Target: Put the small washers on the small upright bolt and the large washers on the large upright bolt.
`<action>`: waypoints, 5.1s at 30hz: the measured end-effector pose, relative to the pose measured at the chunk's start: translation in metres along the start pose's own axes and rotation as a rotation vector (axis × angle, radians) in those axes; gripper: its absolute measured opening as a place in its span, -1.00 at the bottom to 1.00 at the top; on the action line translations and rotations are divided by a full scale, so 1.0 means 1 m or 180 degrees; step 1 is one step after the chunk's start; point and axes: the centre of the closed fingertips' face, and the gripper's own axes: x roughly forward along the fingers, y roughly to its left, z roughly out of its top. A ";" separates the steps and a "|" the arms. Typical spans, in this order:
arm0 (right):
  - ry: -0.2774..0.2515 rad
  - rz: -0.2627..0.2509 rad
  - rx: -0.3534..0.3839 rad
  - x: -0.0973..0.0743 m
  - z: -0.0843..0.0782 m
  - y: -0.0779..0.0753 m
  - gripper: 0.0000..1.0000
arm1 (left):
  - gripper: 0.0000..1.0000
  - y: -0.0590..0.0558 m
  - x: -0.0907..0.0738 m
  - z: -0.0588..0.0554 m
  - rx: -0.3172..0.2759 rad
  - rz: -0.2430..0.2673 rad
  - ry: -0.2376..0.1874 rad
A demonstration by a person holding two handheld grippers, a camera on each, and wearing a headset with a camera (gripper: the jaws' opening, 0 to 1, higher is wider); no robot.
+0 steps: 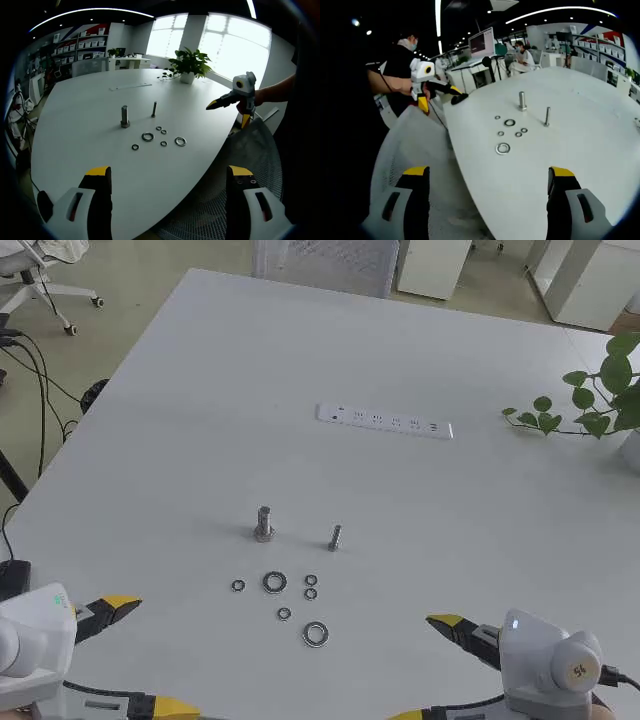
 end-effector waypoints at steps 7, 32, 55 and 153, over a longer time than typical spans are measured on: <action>0.0023 0.0006 -0.0006 0.000 0.001 0.003 0.99 | 0.81 0.003 -0.001 -0.001 -0.0062 0.0048 -0.0030; 0.0137 0.0006 -0.0009 0.007 -0.008 0.005 0.99 | 0.86 0.004 -0.008 -0.011 0.0020 0.0088 0.0115; 0.0248 0.0025 -0.0107 0.019 0.001 0.003 0.99 | 0.98 0.009 -0.001 -0.010 -0.0006 0.0119 0.0102; 0.1958 0.0392 -0.1676 0.135 -0.003 -0.008 0.00 | 0.76 0.021 -0.003 -0.037 0.0277 0.0119 0.0379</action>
